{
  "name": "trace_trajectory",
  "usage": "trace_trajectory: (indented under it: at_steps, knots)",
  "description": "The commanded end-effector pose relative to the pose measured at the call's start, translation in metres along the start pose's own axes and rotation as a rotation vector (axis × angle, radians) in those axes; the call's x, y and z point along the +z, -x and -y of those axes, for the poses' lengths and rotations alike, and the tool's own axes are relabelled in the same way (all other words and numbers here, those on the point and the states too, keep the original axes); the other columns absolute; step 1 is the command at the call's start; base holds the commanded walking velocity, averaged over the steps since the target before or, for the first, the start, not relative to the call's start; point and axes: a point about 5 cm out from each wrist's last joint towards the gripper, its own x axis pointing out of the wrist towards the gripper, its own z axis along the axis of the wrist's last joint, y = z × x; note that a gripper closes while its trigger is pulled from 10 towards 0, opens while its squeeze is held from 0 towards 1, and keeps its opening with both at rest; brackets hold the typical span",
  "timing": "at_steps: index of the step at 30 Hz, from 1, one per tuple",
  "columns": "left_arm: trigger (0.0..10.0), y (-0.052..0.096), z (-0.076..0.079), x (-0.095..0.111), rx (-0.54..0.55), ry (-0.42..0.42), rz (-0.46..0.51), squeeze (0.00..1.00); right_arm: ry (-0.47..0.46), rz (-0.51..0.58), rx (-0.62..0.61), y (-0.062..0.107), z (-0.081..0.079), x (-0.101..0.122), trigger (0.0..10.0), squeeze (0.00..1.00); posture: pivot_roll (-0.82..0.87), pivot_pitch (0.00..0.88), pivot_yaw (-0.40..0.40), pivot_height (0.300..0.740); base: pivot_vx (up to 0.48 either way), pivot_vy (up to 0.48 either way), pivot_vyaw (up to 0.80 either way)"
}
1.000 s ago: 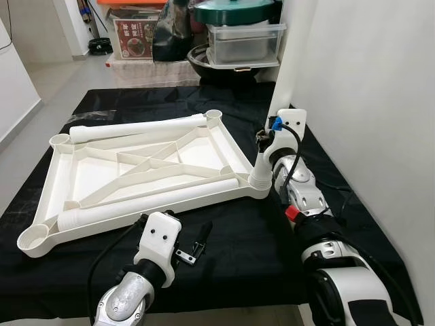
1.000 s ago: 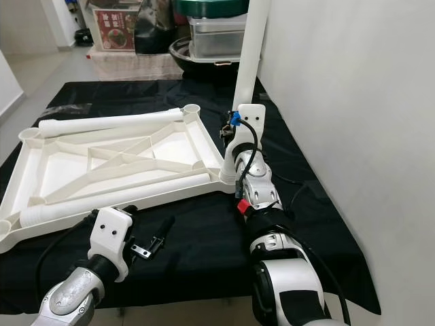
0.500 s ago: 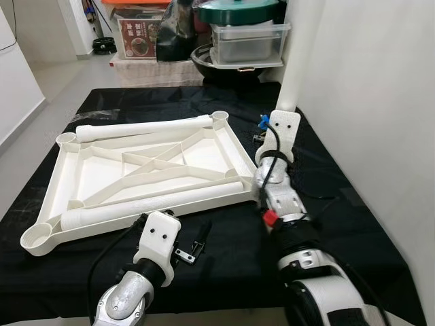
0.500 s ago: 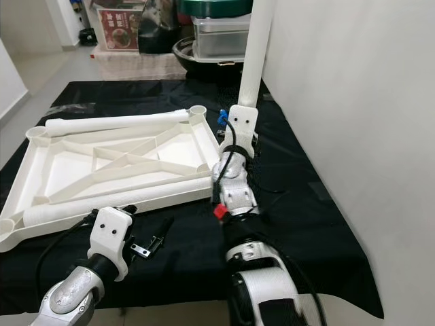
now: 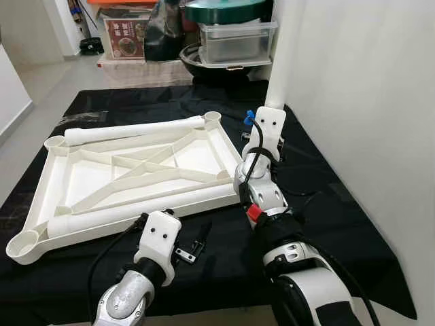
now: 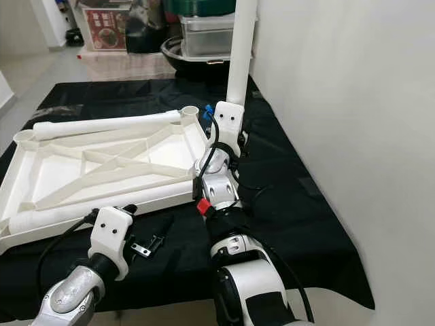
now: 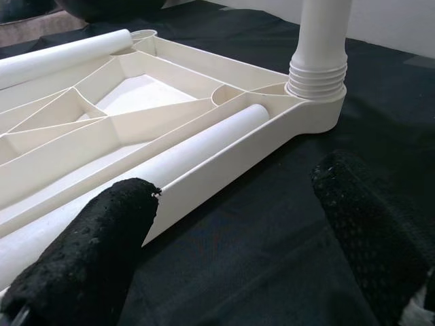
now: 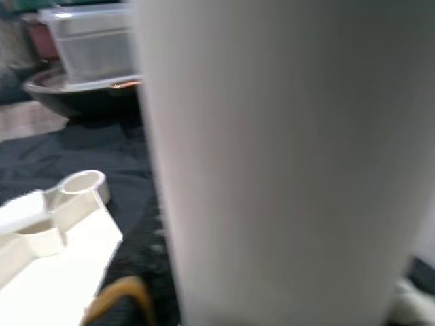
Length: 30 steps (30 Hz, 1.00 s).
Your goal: Building children table
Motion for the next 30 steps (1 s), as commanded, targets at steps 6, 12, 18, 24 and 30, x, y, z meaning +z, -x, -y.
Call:
trace_trajectory:
  at_steps: [6, 12, 18, 24, 30]
  knots:
    - [10.0, 0.0, 0.0, -0.006, 0.009, -0.002, -0.022, 0.0, -0.041, 0.02, 0.076, 0.011, -0.007, -0.003, 10.0, 1.0, 0.12, 0.051, -0.019, 0.74, 0.0, 0.0, 0.0]
    - [10.0, -0.001, 0.0, -0.006, 0.01, 0.0, -0.024, 0.0, 0.005, 0.046, 0.144, 0.011, -0.002, -0.003, 10.0, 0.0, 0.12, 0.05, -0.019, 0.74, 0.0, 0.0, 0.0]
    - [10.0, -0.001, -0.001, -0.006, 0.012, 0.001, -0.022, 0.0, -0.013, 0.065, 0.203, 0.01, 0.01, -0.004, 10.0, 0.0, 0.11, 0.05, -0.018, 0.74, 0.0, 0.0, 0.0]
    - [10.0, -0.002, -0.001, -0.006, 0.011, -0.002, -0.018, 0.0, 0.018, 0.091, 0.241, -0.002, 0.038, -0.008, 10.0, 0.0, 0.11, 0.046, -0.015, 0.74, 0.0, 0.0, 0.0]
    - [10.0, -0.002, -0.001, -0.006, 0.01, -0.002, -0.017, 0.0, 0.027, 0.069, 0.28, -0.01, 0.044, -0.012, 10.0, 0.0, 0.11, 0.045, -0.014, 0.74, 0.0, 0.0, 0.0]
